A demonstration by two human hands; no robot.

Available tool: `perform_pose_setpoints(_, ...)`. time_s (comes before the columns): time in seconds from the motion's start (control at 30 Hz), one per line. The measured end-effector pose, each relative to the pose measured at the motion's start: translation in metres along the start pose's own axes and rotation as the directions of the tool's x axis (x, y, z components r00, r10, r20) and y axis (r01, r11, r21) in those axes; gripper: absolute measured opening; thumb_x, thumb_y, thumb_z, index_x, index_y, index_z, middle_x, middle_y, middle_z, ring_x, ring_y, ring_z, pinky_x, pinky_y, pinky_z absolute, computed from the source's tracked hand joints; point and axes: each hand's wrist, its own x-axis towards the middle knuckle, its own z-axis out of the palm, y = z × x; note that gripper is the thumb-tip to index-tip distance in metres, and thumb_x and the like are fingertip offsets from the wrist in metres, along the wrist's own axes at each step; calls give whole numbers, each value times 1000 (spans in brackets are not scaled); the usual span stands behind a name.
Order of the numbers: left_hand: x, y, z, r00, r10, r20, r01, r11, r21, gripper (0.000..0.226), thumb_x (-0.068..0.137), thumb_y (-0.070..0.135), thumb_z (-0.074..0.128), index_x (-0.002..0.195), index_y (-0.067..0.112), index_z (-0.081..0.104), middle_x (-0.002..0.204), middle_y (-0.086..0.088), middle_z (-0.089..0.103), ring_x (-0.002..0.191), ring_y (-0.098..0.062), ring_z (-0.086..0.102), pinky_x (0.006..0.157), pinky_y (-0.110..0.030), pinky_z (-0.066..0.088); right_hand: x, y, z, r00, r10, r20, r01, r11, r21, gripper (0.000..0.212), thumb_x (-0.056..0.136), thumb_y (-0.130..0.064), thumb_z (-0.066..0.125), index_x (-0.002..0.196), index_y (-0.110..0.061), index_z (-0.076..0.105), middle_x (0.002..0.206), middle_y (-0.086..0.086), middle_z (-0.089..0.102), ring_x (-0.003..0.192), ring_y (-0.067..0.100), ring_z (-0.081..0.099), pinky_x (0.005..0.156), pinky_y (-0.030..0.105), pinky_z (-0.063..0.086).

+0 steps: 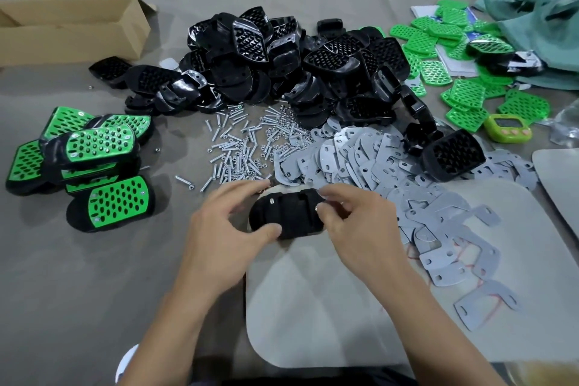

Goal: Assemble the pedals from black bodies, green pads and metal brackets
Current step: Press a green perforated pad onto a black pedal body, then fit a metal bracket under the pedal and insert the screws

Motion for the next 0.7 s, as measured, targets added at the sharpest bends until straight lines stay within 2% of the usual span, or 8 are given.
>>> perform_pose_setpoints(0.13, 7, -5, 2, 991, -50, 127, 50, 999, 4, 54, 61, 30, 89, 107, 54, 71, 114, 32, 64, 104, 7, 61, 80, -12, 44, 0, -1, 2, 994, -85, 69, 89, 995, -53, 25, 74, -8, 78, 88, -29, 76, 71, -17, 56, 71, 4, 57, 64, 9, 40)
perform_pose_setpoints(0.27, 12, -6, 7, 994, -54, 96, 44, 994, 103, 47, 64, 23, 94, 103, 43, 78, 111, 29, 65, 102, 11, 58, 77, -4, 38, 2, 1, 4, 998, -24, 62, 24, 1000, 3, 22, 83, -7, 74, 85, -29, 76, 78, -18, 64, 75, 4, 63, 69, 20, 50)
perform_pose_setpoints(0.37, 13, -2, 5, 994, -37, 105, 20, 986, 165, 40, 62, 31, 92, 98, 42, 77, 108, 32, 62, 102, 13, 55, 79, -1, 35, 0, -1, 9, 997, -70, 30, 72, 996, -44, 20, 85, -6, 69, 82, -26, 71, 76, -18, 58, 73, 7, 58, 68, 28, 48)
perform_pose_setpoints(0.47, 13, 4, 4, 992, -4, 125, -23, 976, 217, 38, 59, 44, 78, 97, 42, 75, 108, 33, 61, 101, 8, 58, 82, -9, 41, -3, 0, 14, 994, -111, 10, 112, 989, -98, 18, 86, -6, 63, 82, -23, 64, 77, -17, 51, 73, 9, 49, 65, 30, 40)
perform_pose_setpoints(0.53, 12, 7, 3, 993, 22, 112, -49, 971, 236, 38, 59, 45, 71, 97, 40, 75, 105, 31, 65, 96, 3, 61, 88, -27, 50, -5, 0, 15, 992, -124, 8, 124, 983, -137, 18, 87, -7, 60, 83, -24, 59, 78, -18, 48, 75, 10, 45, 64, 30, 34)
perform_pose_setpoints(0.6, 10, 9, 5, 996, 60, 64, -74, 964, 253, 37, 60, 44, 66, 95, 37, 77, 100, 26, 69, 90, -1, 63, 89, -40, 52, -5, 0, 16, 992, -126, 22, 128, 978, -165, 18, 89, -8, 58, 83, -25, 55, 80, -18, 47, 76, 9, 43, 64, 31, 32)
perform_pose_setpoints(0.63, 8, 10, 7, 997, 71, 34, -78, 961, 264, 36, 61, 44, 64, 93, 35, 77, 99, 25, 70, 88, -2, 62, 88, -40, 51, -5, -1, 16, 993, -116, 38, 121, 979, -164, 18, 89, -9, 57, 83, -26, 54, 80, -18, 49, 76, 9, 44, 64, 31, 34)
perform_pose_setpoints(0.7, 5, 11, 12, 997, 81, -7, -75, 948, 310, 34, 62, 44, 63, 91, 34, 77, 97, 22, 71, 87, -2, 59, 88, -31, 41, -3, -3, 12, 995, -64, 72, 72, 989, -125, 18, 89, -11, 57, 82, -27, 57, 79, -17, 54, 77, 6, 51, 66, 28, 37)
